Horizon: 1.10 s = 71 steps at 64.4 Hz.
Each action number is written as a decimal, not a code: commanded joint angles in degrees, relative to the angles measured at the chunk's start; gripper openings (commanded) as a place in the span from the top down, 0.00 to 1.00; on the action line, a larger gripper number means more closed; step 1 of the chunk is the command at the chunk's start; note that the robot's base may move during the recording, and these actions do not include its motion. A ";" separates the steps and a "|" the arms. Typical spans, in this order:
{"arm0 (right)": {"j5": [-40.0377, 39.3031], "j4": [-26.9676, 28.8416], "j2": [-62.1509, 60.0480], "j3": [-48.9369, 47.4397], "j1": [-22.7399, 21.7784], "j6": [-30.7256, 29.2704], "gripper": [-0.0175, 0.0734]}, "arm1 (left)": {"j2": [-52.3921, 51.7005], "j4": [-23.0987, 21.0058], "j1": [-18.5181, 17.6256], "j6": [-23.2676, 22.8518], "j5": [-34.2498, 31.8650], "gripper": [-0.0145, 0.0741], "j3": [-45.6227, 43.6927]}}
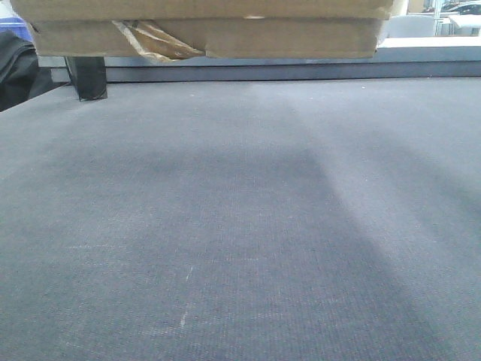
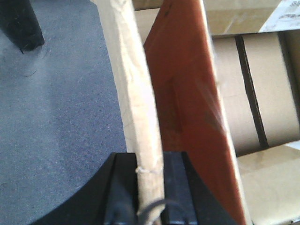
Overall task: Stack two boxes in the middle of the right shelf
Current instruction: 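Lift the two stacked boxes off the table with both grippers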
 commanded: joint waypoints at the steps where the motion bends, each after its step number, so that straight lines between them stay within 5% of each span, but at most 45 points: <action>1: -4.30 -0.22 -1.28 -1.00 -0.27 -0.66 0.98 | -0.85 -0.29 0.28 0.34 -1.16 0.96 -0.58; 29: -4.81 -0.22 -1.28 -1.00 -0.27 -0.66 0.98 | -0.85 0.15 0.28 0.34 -2.42 0.96 -0.58; 50: -18.26 -0.22 -1.28 -1.00 -0.27 -0.66 0.98 | -0.85 0.15 0.28 0.34 -13.74 0.96 -0.58; 71: -19.70 -0.22 -1.28 -1.00 -0.27 -0.66 0.98 | -0.85 0.15 0.28 0.34 -14.39 0.96 -0.58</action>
